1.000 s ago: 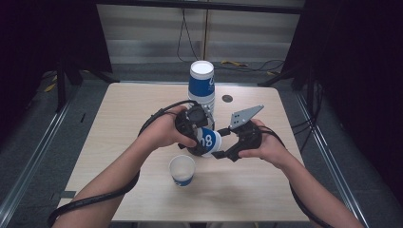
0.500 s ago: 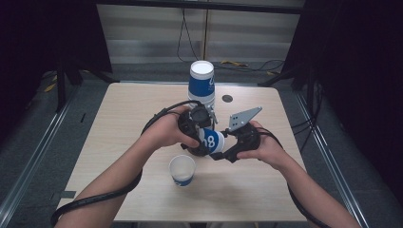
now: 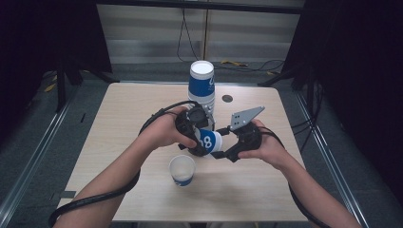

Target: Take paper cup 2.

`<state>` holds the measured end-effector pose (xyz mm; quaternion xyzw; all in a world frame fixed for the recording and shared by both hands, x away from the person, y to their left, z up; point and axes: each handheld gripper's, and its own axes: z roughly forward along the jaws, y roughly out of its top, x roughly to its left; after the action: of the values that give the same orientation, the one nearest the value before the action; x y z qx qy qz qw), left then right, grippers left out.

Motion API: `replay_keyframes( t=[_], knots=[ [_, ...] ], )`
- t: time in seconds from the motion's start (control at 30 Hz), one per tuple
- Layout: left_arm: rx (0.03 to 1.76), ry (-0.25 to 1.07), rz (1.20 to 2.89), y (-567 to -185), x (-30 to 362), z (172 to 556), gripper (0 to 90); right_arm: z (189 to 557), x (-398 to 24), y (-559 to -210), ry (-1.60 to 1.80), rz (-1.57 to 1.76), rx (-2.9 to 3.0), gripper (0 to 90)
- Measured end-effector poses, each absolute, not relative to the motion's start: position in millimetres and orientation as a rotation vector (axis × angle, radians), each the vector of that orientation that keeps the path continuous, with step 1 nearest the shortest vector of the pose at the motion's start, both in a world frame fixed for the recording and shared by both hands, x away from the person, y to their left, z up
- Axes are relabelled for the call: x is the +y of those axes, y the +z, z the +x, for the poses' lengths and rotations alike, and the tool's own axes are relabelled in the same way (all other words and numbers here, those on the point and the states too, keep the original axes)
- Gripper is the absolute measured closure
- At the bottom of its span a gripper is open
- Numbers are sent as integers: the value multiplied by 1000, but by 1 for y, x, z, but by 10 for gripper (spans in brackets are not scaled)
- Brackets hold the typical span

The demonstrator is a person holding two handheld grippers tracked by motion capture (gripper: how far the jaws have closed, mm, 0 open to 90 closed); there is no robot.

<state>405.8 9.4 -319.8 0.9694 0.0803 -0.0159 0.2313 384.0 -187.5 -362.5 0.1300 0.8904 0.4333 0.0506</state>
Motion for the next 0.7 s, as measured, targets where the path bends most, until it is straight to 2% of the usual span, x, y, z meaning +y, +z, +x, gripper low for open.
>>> replay_keyframes(
  t=[0.53, 0.7],
  knots=[
    [197, -70, 2674, -320, 2, 404, 253, 384, -182, -362, 1273, 298, 2725, 159],
    [176, -66, 2687, -319, 2, 405, 264, 384, -183, -365, 1305, 306, 2718, 184]
  ],
)
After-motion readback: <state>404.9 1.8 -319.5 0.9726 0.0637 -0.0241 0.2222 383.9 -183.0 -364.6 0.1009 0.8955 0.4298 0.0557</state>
